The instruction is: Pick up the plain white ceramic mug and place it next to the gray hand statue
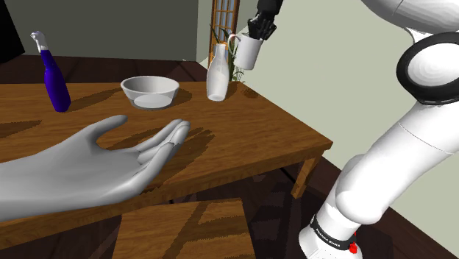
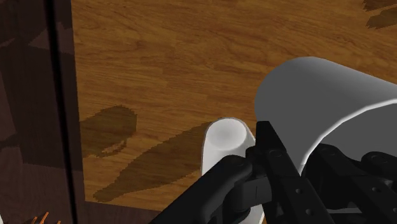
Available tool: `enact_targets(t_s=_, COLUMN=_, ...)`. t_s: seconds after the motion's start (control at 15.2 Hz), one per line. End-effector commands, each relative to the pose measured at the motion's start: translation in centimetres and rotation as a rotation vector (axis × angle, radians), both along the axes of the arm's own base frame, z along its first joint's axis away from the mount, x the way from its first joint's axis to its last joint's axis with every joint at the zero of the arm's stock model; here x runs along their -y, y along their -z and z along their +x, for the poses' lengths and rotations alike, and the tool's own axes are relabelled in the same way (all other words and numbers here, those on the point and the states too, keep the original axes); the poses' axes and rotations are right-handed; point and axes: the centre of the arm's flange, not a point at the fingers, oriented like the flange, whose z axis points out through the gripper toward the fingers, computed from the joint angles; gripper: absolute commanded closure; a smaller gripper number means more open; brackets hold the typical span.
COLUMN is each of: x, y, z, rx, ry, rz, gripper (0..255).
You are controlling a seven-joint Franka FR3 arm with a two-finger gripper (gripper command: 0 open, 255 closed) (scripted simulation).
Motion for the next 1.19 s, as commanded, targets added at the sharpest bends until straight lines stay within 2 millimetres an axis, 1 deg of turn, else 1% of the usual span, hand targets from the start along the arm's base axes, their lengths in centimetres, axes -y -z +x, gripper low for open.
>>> enact_targets(t_s=0.0, x=-2.4, y=0.1, z=0.8, rx=0.0, ry=0.002, rz=0.0, gripper=255)
enact_targets(t_s=1.12, x=-23.8, y=0.1, z=7.7, rx=0.0, ry=0.002, rz=0.0, gripper=255)
